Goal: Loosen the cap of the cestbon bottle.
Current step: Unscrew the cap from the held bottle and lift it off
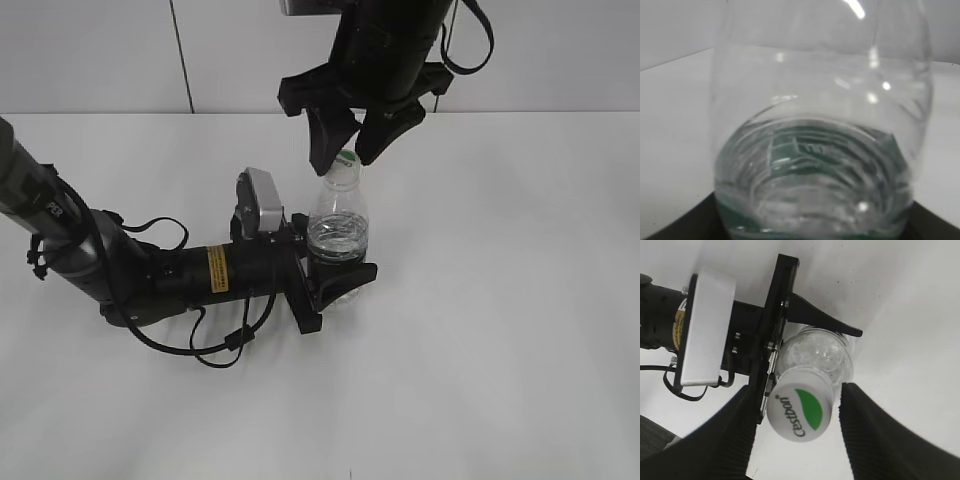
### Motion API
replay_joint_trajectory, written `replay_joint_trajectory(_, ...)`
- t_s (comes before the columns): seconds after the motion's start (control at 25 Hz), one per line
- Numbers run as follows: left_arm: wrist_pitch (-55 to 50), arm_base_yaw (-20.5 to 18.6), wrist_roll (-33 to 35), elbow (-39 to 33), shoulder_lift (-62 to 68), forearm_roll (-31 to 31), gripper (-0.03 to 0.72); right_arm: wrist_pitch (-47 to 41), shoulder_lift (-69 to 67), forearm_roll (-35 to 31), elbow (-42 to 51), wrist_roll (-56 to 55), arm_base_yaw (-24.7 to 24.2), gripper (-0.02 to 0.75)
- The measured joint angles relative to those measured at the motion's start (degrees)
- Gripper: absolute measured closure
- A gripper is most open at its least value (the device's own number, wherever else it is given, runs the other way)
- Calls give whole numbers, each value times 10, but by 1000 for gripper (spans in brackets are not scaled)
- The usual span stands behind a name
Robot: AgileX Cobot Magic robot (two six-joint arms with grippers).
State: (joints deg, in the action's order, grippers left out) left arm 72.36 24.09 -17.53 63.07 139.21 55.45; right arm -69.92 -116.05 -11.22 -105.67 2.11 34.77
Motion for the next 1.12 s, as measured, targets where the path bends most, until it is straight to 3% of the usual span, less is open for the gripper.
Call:
replay_joint_trajectory(0.28, 0, 0, 0, 0, 0, 0, 287, 0, 0, 8, 0, 0, 0, 346)
replay_joint_trajectory(0.44, 0, 0, 0, 0, 0, 0, 287, 0, 0, 7, -1, 0, 0, 444)
replay_joint_trajectory(0.68, 0, 0, 0, 0, 0, 0, 287, 0, 0, 6, -1, 37, 0, 444)
replay_joint_trajectory(0.96, 0, 0, 0, 0, 0, 0, 287, -1, 0, 3, -1, 185, 0, 444)
replay_joint_trajectory(1.12, 0, 0, 0, 0, 0, 0, 287, -1, 0, 1, -2, 328, 0, 444)
